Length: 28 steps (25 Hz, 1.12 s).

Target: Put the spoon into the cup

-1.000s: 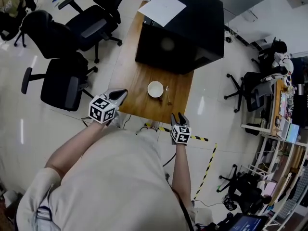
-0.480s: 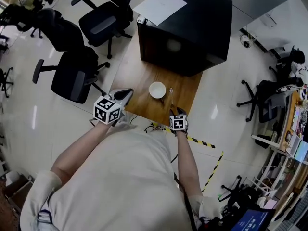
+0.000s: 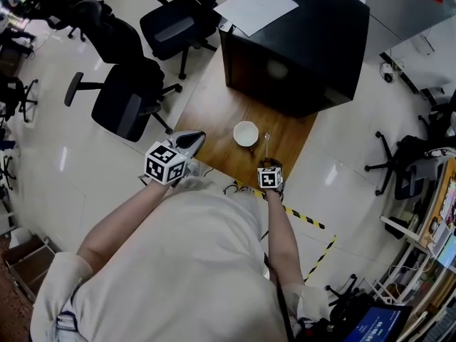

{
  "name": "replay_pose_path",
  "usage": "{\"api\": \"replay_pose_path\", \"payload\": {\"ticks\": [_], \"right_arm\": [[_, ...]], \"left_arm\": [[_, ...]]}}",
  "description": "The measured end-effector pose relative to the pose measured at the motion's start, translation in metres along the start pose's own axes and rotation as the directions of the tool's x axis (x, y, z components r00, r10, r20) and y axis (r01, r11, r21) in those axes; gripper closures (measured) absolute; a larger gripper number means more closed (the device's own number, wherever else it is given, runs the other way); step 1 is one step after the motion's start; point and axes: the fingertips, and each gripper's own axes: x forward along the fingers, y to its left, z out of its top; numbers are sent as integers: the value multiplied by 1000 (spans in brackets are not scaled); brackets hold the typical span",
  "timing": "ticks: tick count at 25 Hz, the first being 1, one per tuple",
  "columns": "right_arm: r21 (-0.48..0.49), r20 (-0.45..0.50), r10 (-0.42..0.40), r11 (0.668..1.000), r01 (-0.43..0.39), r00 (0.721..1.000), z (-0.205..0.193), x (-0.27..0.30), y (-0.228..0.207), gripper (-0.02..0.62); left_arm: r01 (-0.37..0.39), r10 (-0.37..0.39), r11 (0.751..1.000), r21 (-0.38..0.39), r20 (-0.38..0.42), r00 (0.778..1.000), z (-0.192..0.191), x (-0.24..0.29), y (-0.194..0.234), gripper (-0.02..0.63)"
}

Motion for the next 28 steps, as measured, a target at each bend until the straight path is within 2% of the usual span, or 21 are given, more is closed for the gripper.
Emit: {"api": "replay_pose_path", "payload": {"ticks": [9, 13, 18, 23, 28], "right_arm": [[-2, -5, -8, 1000, 8, 1000, 7, 2, 3, 422], [14, 9, 4, 1000, -4, 1000, 2, 8, 2, 465], [30, 3, -6, 1000, 6, 1000, 3, 1, -1, 466], [74, 66, -12, 997, 7, 998, 13, -17, -10, 468], [74, 141, -13, 997, 3, 990, 31, -45, -15, 468]], "left_arm": [[-43, 43, 998, -36, 6, 999, -8, -8, 3, 604], [-50, 50, 998, -48, 9, 999, -10, -8, 4, 604], [-48, 48, 997, -53, 13, 999, -11, -9, 3, 604], [-40, 41, 997, -59, 12, 999, -13, -5, 2, 604], [-24, 25, 998, -63, 14, 1000, -13, 0, 1, 604]]}}
